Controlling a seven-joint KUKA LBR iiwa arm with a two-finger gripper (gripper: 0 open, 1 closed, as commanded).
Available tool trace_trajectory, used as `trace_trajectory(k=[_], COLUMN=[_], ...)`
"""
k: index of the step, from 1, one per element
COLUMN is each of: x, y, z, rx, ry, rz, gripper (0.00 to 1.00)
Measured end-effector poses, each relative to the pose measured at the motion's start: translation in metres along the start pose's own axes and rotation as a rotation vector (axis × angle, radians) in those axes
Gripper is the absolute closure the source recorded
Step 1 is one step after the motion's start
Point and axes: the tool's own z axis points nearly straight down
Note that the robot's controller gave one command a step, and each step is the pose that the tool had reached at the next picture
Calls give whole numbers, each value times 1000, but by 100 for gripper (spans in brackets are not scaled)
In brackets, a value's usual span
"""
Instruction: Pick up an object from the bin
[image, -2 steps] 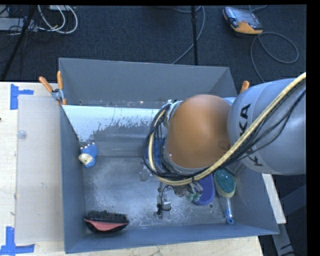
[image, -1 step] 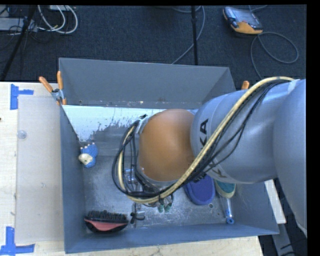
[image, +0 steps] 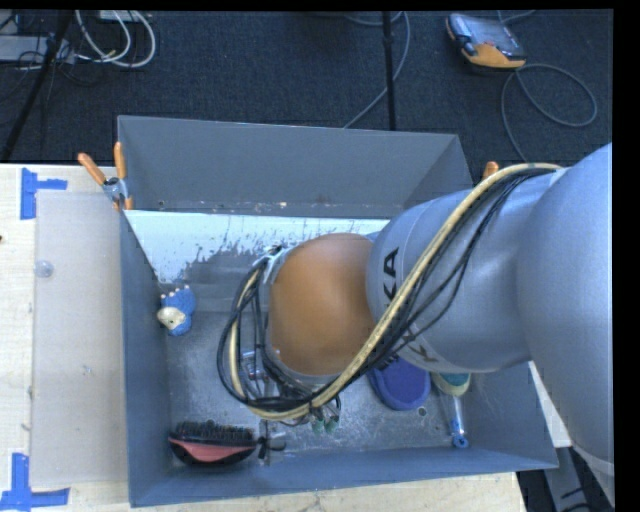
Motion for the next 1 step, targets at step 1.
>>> trace_trajectory(k=[1], x=[-16], y=[31], z=[75], rx=[2], ry=[-7], rz=[-258], gripper=[100])
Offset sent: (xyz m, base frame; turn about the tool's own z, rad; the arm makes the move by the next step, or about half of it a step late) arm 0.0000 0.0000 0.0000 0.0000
